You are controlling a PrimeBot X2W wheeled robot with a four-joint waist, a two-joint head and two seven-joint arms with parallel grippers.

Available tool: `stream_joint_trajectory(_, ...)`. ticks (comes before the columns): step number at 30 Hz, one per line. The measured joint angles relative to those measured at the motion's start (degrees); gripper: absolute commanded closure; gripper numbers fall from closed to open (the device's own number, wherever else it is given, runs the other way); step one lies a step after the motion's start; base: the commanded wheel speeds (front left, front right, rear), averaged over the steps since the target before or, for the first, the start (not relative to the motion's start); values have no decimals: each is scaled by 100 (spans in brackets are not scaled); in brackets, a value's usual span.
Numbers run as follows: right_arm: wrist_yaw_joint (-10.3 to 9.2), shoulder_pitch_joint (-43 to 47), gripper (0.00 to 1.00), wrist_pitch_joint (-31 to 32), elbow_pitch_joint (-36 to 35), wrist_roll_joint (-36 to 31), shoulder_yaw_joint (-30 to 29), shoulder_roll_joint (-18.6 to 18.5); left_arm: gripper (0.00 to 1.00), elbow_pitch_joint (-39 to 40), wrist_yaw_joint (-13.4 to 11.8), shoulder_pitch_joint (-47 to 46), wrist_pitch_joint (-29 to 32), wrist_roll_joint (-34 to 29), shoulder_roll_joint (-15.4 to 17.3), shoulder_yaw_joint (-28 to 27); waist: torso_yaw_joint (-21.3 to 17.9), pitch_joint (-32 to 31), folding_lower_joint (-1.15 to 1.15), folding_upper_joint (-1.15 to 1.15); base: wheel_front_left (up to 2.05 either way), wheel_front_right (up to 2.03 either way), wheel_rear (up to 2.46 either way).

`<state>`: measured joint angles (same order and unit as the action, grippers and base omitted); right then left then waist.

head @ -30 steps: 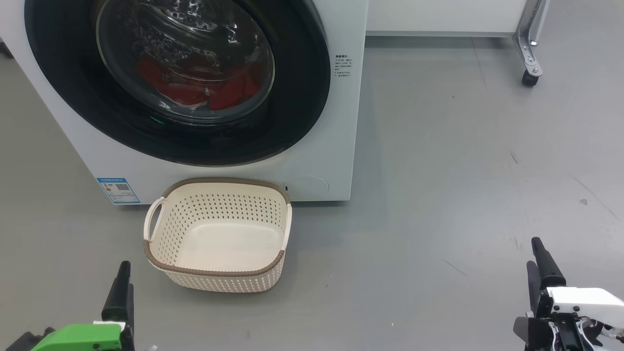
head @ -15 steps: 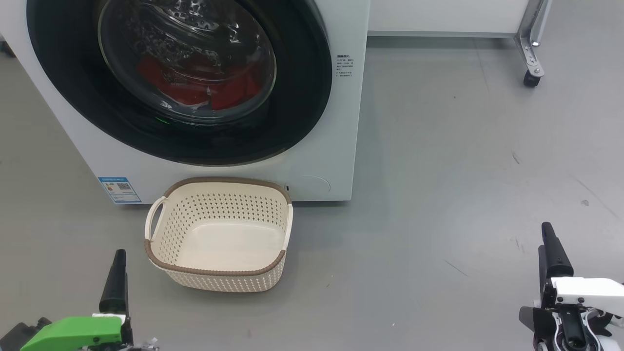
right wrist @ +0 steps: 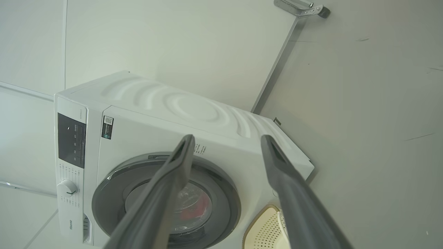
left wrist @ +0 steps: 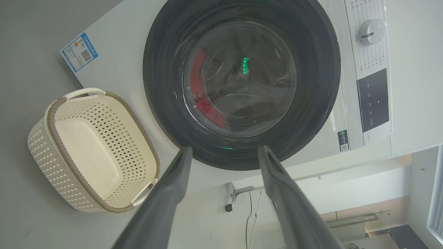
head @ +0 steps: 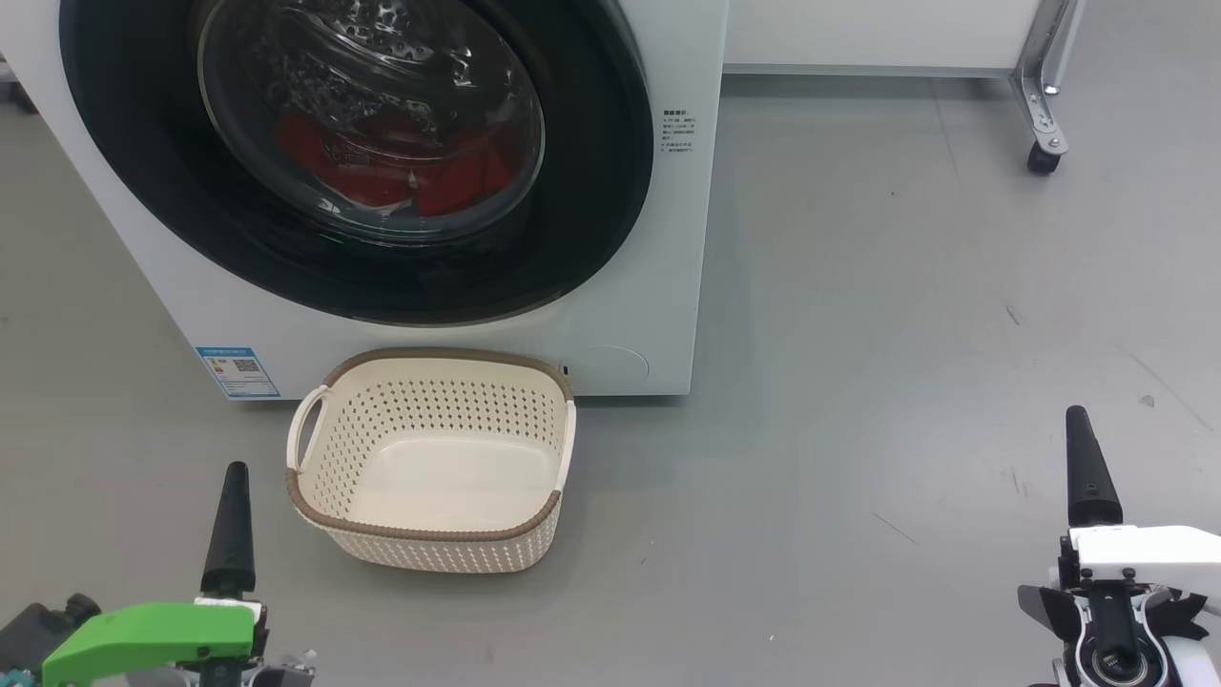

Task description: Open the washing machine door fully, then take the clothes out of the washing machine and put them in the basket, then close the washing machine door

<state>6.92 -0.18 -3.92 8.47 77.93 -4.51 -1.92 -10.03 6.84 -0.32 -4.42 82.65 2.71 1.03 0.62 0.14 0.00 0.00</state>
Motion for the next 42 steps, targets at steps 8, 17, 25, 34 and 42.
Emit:
stream_joint_trajectory(8, 0, 1, 0, -147, -153, -758, 157, 1, 0, 146, 0, -1, -132, -772, 59, 103, 2, -12, 0, 0, 0, 0, 0)
stream_joint_trajectory(17, 0, 7, 0, -275, -288, -1590, 298, -3, 0, 208, 1, 1, -279, -1815, 158, 199, -9, -21, 0, 0, 0, 0, 0)
stream_joint_trajectory(25, -59, 25, 0, -401, -376, -2383, 372, -5, 0, 213, 1, 4, -385, -2597, 178, 417, -17, -8, 0, 0, 0, 0, 0)
stream_joint_trajectory(34, -209, 67, 0, -545, -402, -3225, 502, -13, 0, 214, -131, 5, -527, -3767, 252, 537, -10, 28, 0, 0, 0, 0, 0)
stream_joint_trajectory(42, -305, 67, 0, -658, -430, -3940, 697, -14, 0, 249, -308, 3, -633, -4762, 325, 692, -15, 77, 0, 0, 0, 0, 0)
